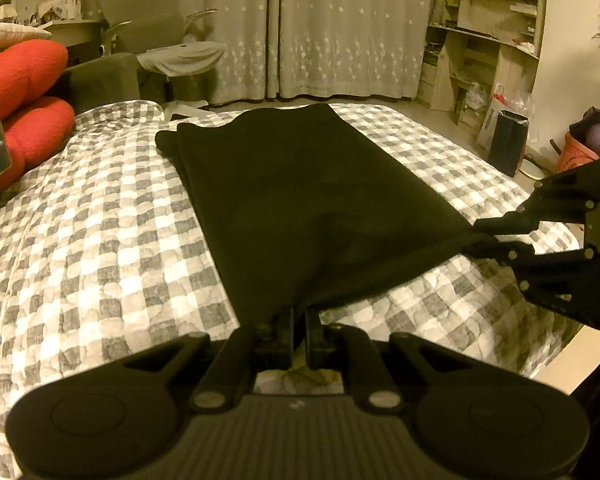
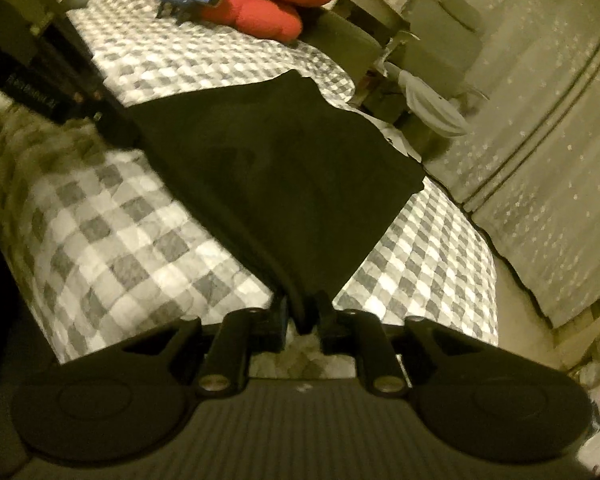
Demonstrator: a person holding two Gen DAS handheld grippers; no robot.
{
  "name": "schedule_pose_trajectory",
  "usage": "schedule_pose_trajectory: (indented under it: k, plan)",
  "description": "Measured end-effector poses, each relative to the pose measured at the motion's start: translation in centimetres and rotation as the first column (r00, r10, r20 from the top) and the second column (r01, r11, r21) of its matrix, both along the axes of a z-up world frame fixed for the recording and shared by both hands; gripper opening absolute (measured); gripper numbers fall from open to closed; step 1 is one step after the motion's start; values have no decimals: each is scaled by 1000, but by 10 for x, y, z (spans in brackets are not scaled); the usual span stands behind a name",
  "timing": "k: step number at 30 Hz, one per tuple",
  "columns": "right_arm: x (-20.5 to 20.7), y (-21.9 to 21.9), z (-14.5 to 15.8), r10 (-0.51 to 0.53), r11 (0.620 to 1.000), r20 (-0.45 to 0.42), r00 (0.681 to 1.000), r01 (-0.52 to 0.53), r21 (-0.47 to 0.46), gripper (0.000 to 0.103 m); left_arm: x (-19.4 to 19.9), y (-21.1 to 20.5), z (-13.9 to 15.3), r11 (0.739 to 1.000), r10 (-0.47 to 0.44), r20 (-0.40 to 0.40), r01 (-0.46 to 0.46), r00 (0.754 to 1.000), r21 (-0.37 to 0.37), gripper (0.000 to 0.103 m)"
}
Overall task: Fold clothes
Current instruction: 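Hold the garment end with both grippers and stretch it taut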
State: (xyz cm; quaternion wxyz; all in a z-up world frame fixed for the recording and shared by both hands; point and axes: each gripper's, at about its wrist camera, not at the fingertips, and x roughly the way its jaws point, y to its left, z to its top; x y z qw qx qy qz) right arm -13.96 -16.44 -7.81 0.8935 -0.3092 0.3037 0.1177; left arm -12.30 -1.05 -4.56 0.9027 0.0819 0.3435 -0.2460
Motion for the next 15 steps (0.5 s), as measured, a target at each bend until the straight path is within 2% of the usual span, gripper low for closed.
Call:
schedule_pose_trajectory:
  k: [10,13,15]
  plan:
    - [-8,-2,4,36,999,34,999,-36,-17,21,0,-3,-2,1000,-12,6,12,1000,24,6]
    - [-10,-2,5,48,999,50,998,-47,-22,7,-1,-3,-3,999,-19,15,18,1000,36,6]
    - [-12,-2,7,56,998,61,997,-55,-26,5,-3,-4,-2,999,-25,24,24,999,41,5]
